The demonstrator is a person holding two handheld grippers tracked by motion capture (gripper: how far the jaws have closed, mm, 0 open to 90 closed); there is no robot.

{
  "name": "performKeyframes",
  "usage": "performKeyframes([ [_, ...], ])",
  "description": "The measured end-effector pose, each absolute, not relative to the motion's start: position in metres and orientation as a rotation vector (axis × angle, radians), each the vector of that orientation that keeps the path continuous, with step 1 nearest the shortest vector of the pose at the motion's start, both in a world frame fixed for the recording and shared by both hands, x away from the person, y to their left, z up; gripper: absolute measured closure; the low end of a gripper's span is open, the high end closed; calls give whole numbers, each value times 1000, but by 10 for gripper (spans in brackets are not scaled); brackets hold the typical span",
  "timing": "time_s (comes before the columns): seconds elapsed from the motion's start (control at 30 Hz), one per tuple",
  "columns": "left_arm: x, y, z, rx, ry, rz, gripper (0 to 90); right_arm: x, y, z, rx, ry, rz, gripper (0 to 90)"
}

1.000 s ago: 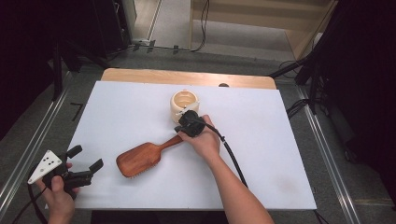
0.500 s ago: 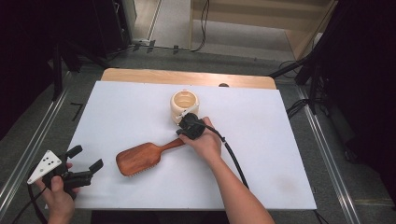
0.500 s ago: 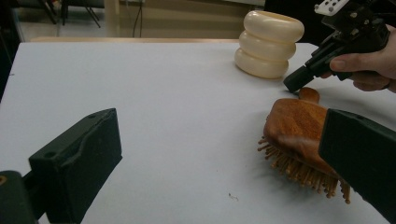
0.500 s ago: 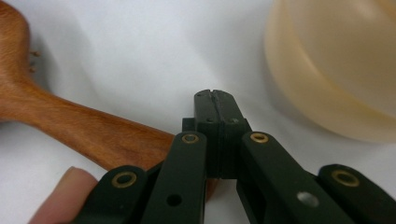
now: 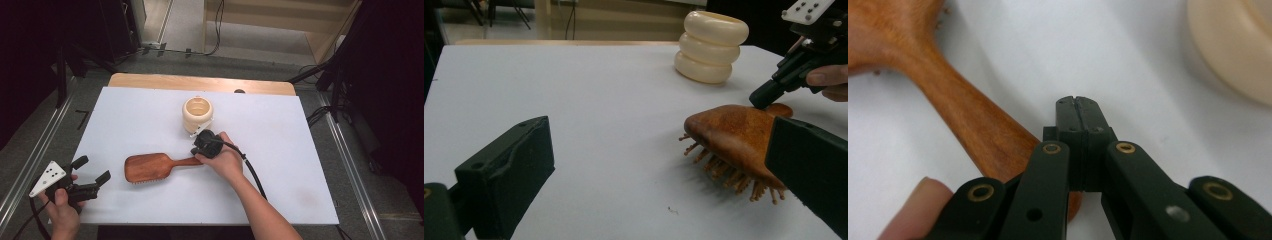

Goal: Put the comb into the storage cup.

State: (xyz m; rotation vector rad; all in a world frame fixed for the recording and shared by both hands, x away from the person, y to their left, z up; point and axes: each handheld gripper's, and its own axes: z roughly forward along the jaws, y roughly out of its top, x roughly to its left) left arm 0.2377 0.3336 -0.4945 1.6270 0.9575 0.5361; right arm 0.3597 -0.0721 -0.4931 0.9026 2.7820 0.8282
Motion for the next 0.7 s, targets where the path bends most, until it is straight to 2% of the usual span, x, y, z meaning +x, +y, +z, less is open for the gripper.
performKeyframes([
  [0.7, 237, 333, -495, 1630, 959, 541, 0, 323, -87, -494, 749, 2875, 856, 877],
])
